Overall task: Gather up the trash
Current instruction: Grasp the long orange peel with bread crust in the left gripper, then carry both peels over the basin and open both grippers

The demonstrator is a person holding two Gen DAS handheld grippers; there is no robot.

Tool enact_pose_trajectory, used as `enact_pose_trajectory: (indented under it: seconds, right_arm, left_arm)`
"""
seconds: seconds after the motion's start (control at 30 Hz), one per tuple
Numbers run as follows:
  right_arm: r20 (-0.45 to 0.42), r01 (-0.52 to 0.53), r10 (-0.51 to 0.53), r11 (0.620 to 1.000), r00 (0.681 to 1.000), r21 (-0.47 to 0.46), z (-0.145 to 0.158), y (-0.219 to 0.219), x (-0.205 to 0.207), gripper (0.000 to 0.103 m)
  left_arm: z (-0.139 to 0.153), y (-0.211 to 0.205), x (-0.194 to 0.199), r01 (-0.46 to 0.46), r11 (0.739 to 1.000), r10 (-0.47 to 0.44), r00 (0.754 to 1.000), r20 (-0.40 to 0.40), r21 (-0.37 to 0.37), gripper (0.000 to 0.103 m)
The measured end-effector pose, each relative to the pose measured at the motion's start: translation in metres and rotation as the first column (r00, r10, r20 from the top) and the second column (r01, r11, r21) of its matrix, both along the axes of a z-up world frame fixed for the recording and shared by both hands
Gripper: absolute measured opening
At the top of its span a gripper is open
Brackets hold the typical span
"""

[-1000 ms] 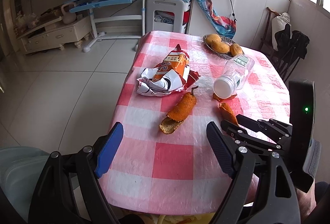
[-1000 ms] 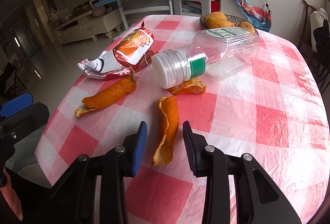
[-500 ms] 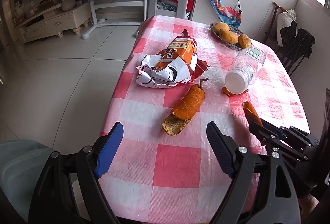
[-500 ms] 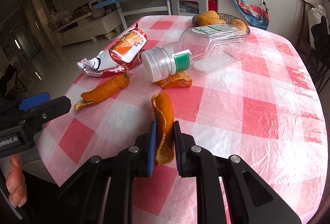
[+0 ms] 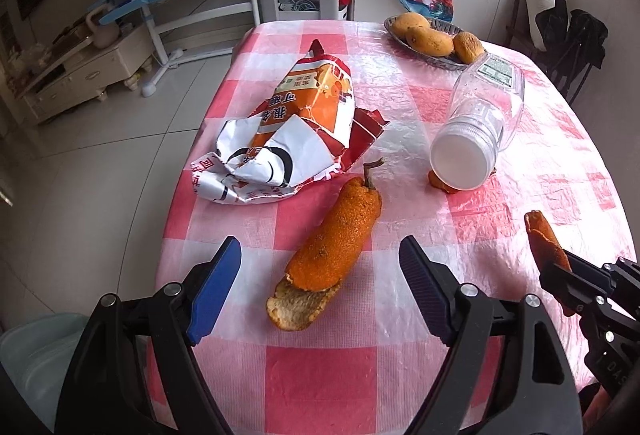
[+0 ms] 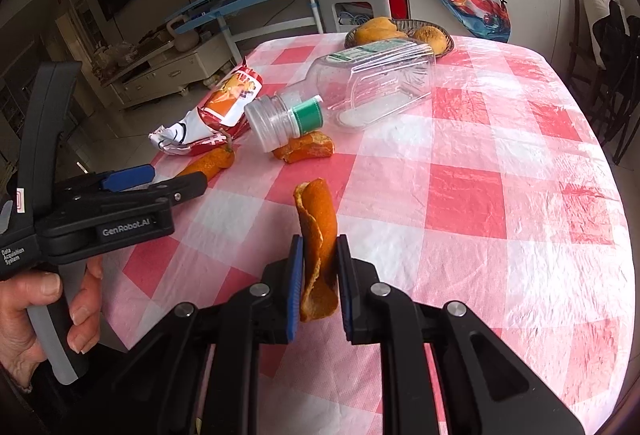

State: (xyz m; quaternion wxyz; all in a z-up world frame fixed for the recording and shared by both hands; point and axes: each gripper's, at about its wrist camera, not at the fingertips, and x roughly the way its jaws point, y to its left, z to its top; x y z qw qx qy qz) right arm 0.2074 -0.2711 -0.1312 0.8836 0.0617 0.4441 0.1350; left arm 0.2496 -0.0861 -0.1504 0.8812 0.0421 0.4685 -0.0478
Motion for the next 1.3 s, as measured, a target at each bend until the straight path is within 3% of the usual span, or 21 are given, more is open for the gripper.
enact_pose_trajectory:
  seconds: [0.1,0.13,0.17,0.27,0.4,0.53,0.63,1.3]
  right_arm:
    - [-0.003,-0.002,0.002,1.000,1.000,0.002,0.000,0.000,0.000,0.017]
    - [-0.005,-0.002,0.002,1.000,1.000,0.002,-0.001,0.000,0.000,0.017]
    - [-0.007,-0.001,0.001,1.000,1.000,0.002,-0.001,0.000,0.000,0.017]
    - [-0.007,-0.003,0.003,1.000,1.000,0.002,-0.001,0.000,-0.002,0.017]
    - [-0.001,-0.003,0.003,1.000,1.000,0.013,0.001,0.000,-0.010,0.017]
    - [0.006,-0.005,0.005,0.999,1.000,0.036,0.004,0.000,-0.022,0.017]
    - [0.014,-0.008,0.008,0.999,1.000,0.052,0.006,0.001,-0.033,0.017]
    - [0.021,-0.024,0.022,0.991,1.000,0.135,0.010,0.009,-0.097,0.017]
  left_arm:
    - [-0.006,-0.009,0.005,0.030,1.000,-0.030,0.999,-0.033,0.000,0.047]
    - [-0.006,-0.012,0.004,0.037,0.999,-0.037,0.999,-0.021,0.012,0.031]
    - [-0.005,-0.014,0.004,0.055,0.998,-0.055,0.998,-0.030,0.003,0.022]
    - [0.002,-0.013,-0.005,0.063,0.998,-0.063,0.998,-0.014,-0.028,0.019]
    - [0.019,0.005,-0.024,0.035,0.990,-0.035,0.999,-0.003,-0.139,0.019]
    - [0.031,0.029,-0.049,-0.011,0.969,0.013,1.000,0.004,-0.248,0.019]
    - [0.033,0.040,-0.067,-0.035,0.958,0.037,0.999,0.001,-0.286,0.019]
    - [0.029,0.038,-0.148,-0.015,0.959,0.014,1.000,-0.007,-0.285,0.019]
